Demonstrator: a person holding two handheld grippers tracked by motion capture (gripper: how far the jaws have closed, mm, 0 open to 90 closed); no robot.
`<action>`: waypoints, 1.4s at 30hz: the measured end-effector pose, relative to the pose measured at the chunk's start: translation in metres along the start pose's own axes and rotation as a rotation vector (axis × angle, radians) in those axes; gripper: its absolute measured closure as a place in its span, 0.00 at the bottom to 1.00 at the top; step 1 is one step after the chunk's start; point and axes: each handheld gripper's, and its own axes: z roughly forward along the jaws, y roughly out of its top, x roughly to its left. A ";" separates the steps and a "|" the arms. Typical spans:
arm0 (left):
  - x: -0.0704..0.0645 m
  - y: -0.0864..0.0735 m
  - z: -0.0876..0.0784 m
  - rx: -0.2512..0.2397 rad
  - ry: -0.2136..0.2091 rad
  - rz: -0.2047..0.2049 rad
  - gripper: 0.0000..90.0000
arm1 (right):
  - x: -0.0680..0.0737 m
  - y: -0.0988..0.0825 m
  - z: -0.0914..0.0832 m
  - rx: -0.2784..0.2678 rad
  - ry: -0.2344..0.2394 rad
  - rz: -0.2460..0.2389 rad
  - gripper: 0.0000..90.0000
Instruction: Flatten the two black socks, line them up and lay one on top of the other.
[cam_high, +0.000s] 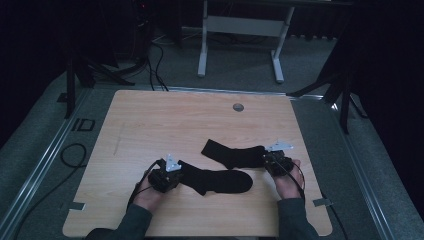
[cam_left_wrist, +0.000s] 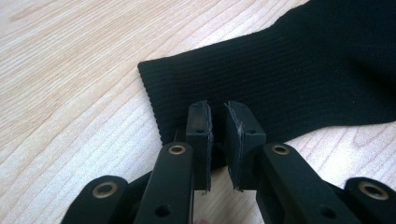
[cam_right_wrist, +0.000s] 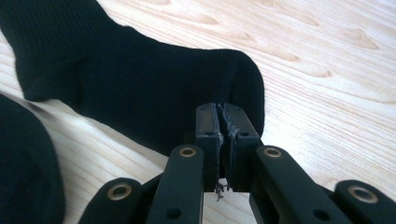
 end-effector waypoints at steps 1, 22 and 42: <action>0.000 0.000 0.000 0.000 0.000 0.000 0.90 | -0.001 -0.001 0.001 0.005 -0.010 -0.003 0.95; -0.002 0.001 0.002 -0.007 -0.013 0.004 0.89 | 0.015 0.012 0.003 -0.062 0.127 -0.045 0.65; -0.007 0.002 0.003 -0.016 -0.027 0.007 0.88 | 0.063 0.056 0.068 0.036 0.296 -0.193 0.50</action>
